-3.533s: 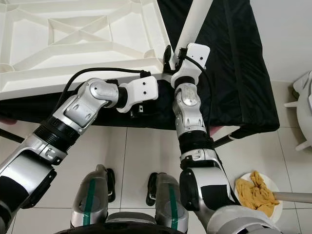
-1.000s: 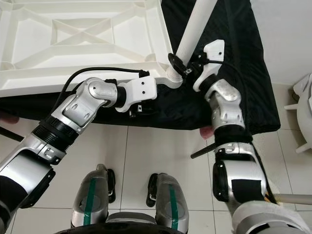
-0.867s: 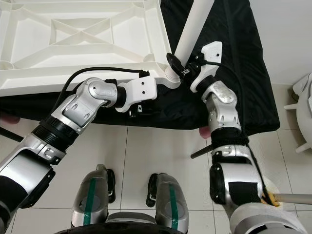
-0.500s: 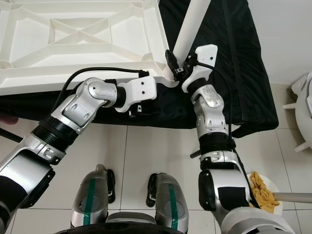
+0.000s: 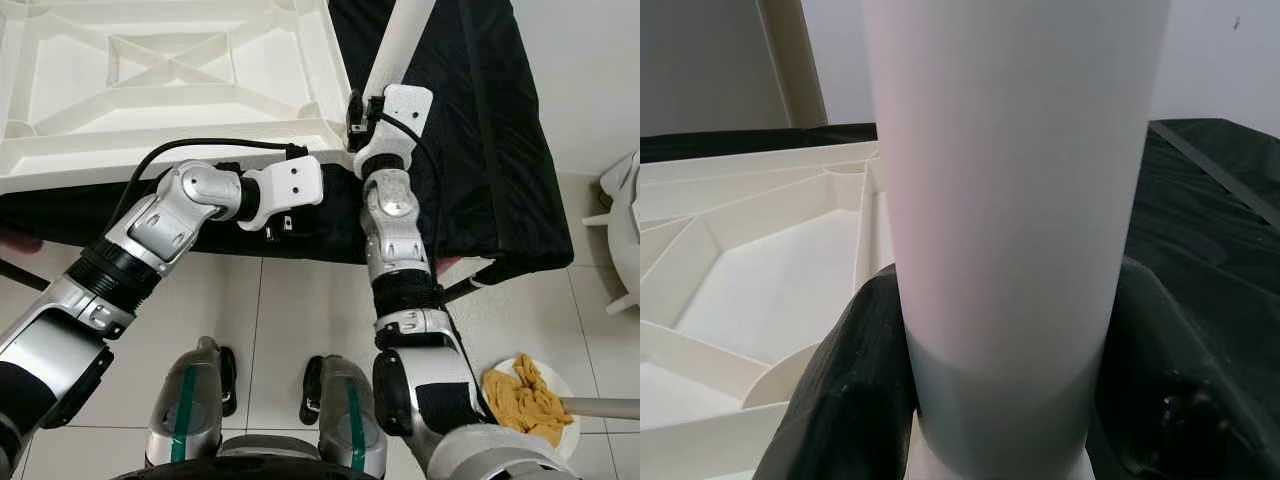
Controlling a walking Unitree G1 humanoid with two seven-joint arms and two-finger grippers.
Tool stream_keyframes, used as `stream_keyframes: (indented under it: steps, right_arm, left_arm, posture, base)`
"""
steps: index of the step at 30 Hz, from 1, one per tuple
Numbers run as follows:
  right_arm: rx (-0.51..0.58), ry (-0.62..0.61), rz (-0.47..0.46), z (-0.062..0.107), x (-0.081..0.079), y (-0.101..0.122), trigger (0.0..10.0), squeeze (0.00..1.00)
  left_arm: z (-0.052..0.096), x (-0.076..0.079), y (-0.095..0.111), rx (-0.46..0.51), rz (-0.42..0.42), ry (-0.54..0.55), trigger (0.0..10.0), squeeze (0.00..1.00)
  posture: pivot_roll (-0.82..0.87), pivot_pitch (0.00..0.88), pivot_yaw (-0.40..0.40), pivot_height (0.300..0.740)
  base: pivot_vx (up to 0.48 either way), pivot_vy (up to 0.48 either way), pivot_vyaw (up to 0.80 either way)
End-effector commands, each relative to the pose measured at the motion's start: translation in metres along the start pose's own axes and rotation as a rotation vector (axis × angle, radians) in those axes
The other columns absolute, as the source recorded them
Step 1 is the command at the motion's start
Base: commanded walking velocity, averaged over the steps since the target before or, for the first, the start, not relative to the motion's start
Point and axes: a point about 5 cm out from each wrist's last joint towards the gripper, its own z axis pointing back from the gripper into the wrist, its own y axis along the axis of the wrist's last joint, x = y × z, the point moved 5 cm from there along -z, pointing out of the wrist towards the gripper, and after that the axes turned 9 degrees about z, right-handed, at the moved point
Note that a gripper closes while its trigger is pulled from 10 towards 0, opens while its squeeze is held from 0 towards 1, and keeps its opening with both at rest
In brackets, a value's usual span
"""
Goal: Building children table
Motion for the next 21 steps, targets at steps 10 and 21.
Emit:
stream_keyframes:
  steps: [10, 21]
  right_arm:
    - [-0.049, -0.060, 0.004, 0.005, 0.016, -0.013, 10.0, 1.00]
    - [-0.008, 0.051, -0.010, 0.004, 0.002, -0.003, 10.0, 0.00]
  left_arm:
    - [0.000, 0.005, -0.001, -0.001, 0.009, -0.029, 10.0, 0.00]
    - [0.008, -0.002, 0.013, 0.086, 0.048, 0.007, 10.0, 0.00]
  posture:
    - [0.04, 0.063, -0.074, 0.740]
    - [0.04, 0.067, -0.071, 0.740]
  base:
    - [0.000, 0.000, 0.00]
    - [0.000, 0.000, 0.00]
